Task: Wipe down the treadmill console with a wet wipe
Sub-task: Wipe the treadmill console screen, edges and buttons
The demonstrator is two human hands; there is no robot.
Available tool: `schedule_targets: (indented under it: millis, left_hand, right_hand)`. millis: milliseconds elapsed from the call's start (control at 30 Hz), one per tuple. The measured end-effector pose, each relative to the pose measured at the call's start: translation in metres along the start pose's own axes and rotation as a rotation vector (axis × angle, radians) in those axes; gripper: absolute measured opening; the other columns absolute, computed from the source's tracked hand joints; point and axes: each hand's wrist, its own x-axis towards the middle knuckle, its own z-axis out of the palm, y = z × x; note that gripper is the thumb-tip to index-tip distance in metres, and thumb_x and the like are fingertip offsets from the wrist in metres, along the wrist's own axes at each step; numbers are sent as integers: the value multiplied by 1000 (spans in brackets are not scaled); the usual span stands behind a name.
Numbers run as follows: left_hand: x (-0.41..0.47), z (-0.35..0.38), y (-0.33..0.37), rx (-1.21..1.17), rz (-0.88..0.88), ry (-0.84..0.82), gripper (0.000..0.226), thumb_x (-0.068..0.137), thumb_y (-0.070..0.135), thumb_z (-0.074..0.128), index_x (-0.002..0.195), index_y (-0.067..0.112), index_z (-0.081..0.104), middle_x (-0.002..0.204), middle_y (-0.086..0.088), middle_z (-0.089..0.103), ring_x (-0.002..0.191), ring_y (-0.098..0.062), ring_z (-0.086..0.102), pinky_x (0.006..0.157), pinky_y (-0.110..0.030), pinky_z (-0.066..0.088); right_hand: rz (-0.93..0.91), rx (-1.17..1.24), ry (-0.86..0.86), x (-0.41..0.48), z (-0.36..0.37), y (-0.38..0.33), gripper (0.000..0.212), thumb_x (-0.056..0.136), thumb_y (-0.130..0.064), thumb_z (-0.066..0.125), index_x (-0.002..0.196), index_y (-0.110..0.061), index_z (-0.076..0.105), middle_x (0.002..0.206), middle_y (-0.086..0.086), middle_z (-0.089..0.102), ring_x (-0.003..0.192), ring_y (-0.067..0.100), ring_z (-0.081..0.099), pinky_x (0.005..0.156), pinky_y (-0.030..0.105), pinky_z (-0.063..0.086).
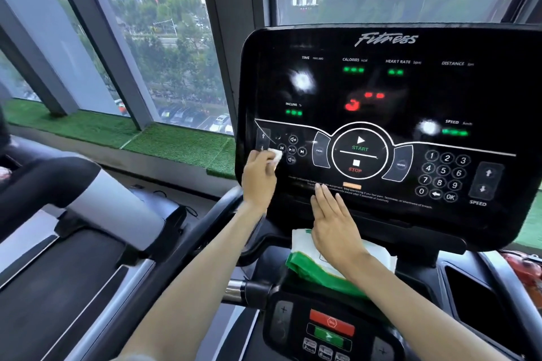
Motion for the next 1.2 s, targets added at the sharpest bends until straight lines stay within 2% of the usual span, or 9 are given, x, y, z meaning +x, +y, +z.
schedule_targets:
  millis: [100,200,267,367,533,667,867,1000,1200]
  left_hand:
    - [2,-2,3,-4,-287,125,20,87,-4,46,98,5,59,102,-10,54,78,-21,51,66,-25,37]
    - [-11,1,15,-92,-6,-290,17,81,2,54,90,10,66,90,-1,59,82,-17,57,72,-26,42]
    - [-14,-8,23,-247,-9,-448,14,80,4,65,84,17,67,81,7,60,77,-11,58,72,-22,45]
    - [-3,-23,31,-434,-144,-393,16,81,3,67,86,18,64,80,6,62,73,-6,56,70,-17,46]
    - [-7,-29,51,-847,-395,-627,22,84,-6,60,103,6,61,97,-11,64,90,-21,63,84,-37,53]
    - [-15,-27,69,-810,-343,-660,26,84,-3,61,106,10,61,99,-11,66,92,-23,64,84,-38,54]
    - [-18,-30,81,-573,-119,-777,60,82,-1,65,128,32,45,83,-9,56,80,-14,58,78,-28,53]
    - [-12,-34,90,-297,123,-824,35,79,5,68,103,28,58,102,-6,54,94,-12,54,87,-25,47]
    - [-5,-36,92,-34,173,-880,21,75,29,77,87,27,60,111,5,34,112,-7,36,98,-17,28]
  right_hand:
    - [0,20,-46,0,-3,2,65,67,-19,73,123,8,56,139,24,46,130,34,44,102,50,41]
    - [-14,72,-26,3,-7,4,58,65,-17,74,117,7,62,132,23,53,125,32,50,101,49,42]
    - [-1,181,66,6,-16,6,46,72,-11,67,114,5,64,128,21,57,122,29,54,105,45,38]
    - [226,630,171,17,-44,12,39,84,-2,59,122,-2,60,127,10,60,120,21,53,111,29,29]
    - [554,1426,-23,51,-94,25,27,86,-8,62,106,-26,63,92,5,69,83,12,64,84,31,53]
    - [589,1361,67,51,-98,34,25,79,-8,72,97,-23,63,72,4,59,63,12,53,65,26,49]
    - [592,1138,130,42,-94,44,15,76,-14,73,76,-19,60,74,-3,61,64,5,51,62,17,45]
    - [527,1132,49,39,-99,56,13,74,-14,75,73,-16,62,69,-8,57,57,-2,47,57,13,42]
    - [477,1136,13,39,-104,71,19,71,-14,77,64,-20,61,79,0,62,70,8,54,67,24,48]
